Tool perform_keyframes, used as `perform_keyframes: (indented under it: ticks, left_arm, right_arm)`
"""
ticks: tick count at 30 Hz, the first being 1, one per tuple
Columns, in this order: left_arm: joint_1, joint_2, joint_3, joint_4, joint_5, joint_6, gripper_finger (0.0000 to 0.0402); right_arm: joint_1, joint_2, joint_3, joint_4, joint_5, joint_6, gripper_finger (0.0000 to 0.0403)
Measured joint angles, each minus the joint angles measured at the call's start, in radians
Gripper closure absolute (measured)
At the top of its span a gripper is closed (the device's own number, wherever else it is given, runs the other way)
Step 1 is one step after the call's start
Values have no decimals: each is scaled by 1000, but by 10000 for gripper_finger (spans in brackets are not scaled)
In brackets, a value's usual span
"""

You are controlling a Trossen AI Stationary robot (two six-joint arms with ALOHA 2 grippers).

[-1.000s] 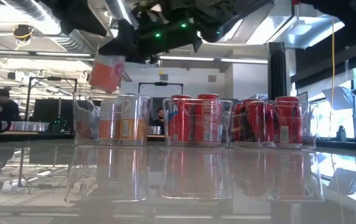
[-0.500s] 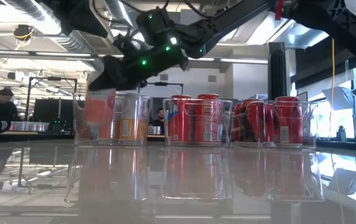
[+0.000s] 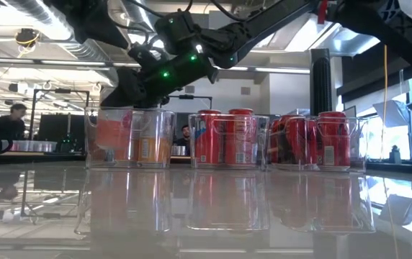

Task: Sort soda cans
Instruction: Put the pink white soda can into the left transparent bin

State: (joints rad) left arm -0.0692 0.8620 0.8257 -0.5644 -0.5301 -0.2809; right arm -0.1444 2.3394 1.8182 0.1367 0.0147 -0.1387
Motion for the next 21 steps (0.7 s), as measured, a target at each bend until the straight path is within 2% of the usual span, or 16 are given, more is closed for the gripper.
perform_keyframes:
  ticks: [7, 21]
  left_arm:
    - [0, 13, 0, 0, 0, 0, 398]
    - [0, 13, 0, 0, 1, 0, 398]
  right_arm:
    - [1, 0, 0, -6, -2, 2, 62]
    - [0, 0, -1, -11, -1, 6, 57]
